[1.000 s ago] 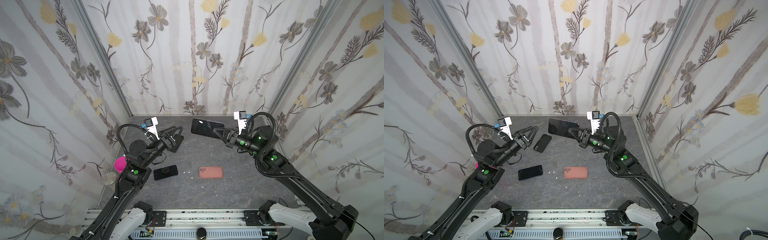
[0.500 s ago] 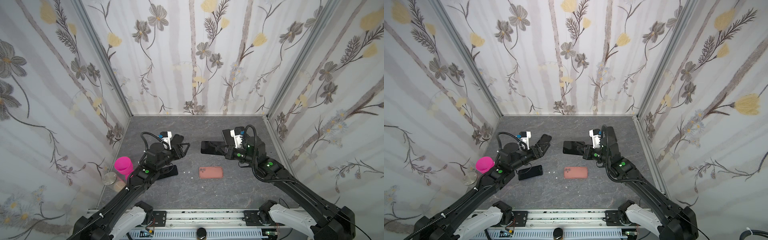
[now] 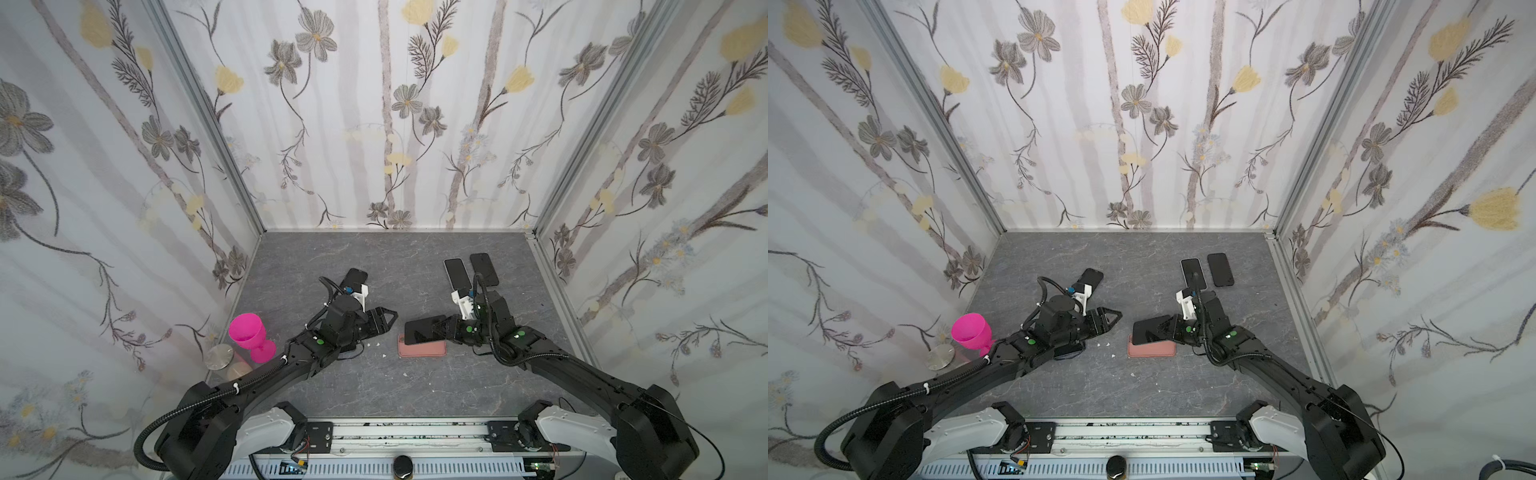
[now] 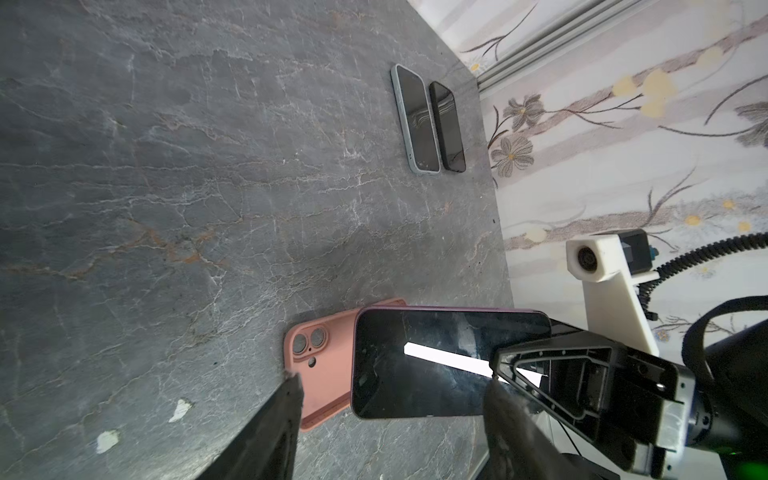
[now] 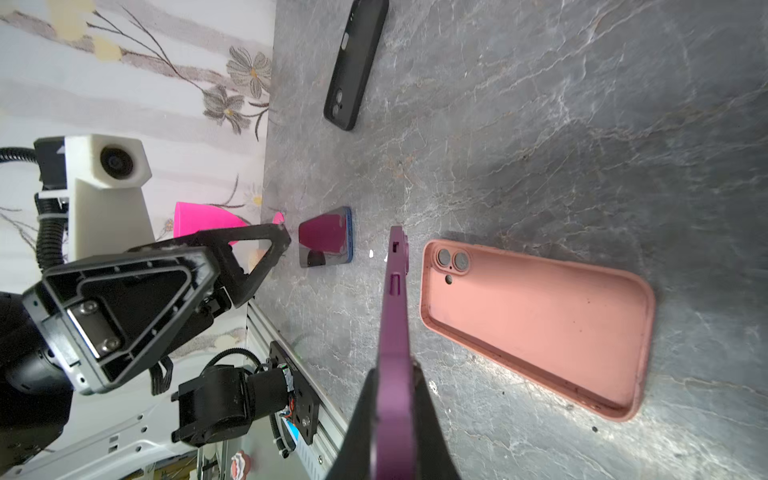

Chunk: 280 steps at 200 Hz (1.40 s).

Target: Put the phone into the phone case

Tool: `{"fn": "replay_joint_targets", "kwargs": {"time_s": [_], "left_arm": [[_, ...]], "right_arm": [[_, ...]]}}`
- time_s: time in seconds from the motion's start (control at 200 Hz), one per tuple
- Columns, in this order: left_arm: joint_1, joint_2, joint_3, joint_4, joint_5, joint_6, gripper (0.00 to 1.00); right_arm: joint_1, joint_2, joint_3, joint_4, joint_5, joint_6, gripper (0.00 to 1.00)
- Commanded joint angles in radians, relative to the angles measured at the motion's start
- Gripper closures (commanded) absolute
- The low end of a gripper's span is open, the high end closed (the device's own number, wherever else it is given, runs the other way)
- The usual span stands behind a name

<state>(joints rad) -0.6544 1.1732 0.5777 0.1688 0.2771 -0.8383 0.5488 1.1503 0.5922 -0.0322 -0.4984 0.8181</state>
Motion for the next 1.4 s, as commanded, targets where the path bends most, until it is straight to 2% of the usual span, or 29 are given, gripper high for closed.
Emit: {"fn": "replay_joint_targets", "kwargs": {"time_s": [0.0,0.564,0.979,1.394], "left_arm": [[-0.016,0.032,-0.003,0.055,-0.008,-0.016,0.32],[-0.048,0.146,-0.066,0.177,0.020,-0.067,0.33],[-0.059,0.266,-0.064,0.247,0.058,-0.083,0.37],[-0.072,0.360,-0.048,0.297,0.095,-0.105,0.40]], "right_arm": [[-0.005,0.014,-0.015,0.099,-0.047,0.026,1.00],[-0.018,0.084,-0.071,0.207,-0.096,0.041,1.00],[-0.035,0.130,-0.098,0.239,-0.109,0.036,1.00],[-0.058,0.188,-0.104,0.292,-0.169,0.041,1.00]]}}
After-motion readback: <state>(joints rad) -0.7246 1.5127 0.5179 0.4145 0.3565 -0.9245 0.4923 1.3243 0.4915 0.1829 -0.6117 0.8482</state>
